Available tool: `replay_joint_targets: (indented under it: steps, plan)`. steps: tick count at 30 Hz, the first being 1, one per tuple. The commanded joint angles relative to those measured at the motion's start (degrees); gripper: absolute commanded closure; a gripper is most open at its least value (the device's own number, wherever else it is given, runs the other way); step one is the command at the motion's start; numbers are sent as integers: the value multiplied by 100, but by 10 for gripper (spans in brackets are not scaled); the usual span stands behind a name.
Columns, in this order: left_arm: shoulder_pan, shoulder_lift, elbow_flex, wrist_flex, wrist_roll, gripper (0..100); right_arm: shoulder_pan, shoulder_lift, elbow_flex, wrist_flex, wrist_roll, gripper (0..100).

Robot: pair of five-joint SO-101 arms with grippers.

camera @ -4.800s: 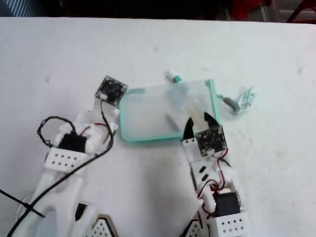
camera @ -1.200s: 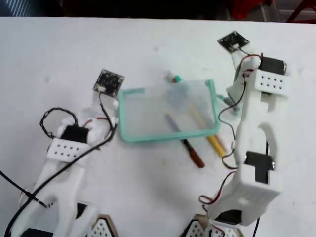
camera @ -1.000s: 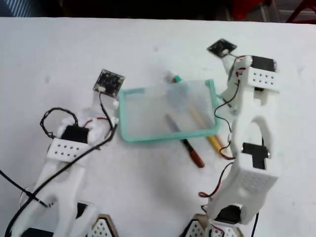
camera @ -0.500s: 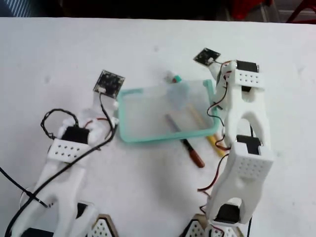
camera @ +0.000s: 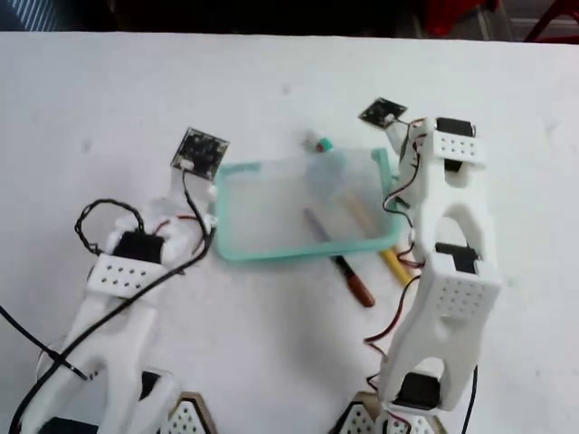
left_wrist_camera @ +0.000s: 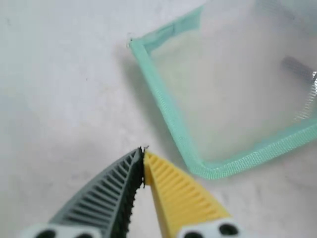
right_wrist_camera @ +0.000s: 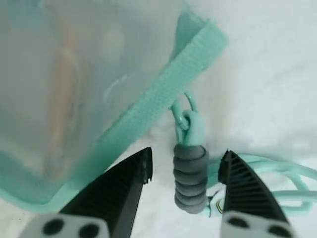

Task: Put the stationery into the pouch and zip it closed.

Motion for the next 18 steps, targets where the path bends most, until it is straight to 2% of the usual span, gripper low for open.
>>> replay_joint_targets:
  steps: [1,7,14,18]
  plan:
    - [40,4,-53,-105,44,976,48,-4,-290,-84,44,782]
    - [40,13,-53,-105,44,976,110,22,-598,-48,26,870]
    - [40,13,-53,-105,44,976,110,4,-598,-48,26,793]
    - [40,13,-53,-105,44,976,119,-13,-598,-48,26,808]
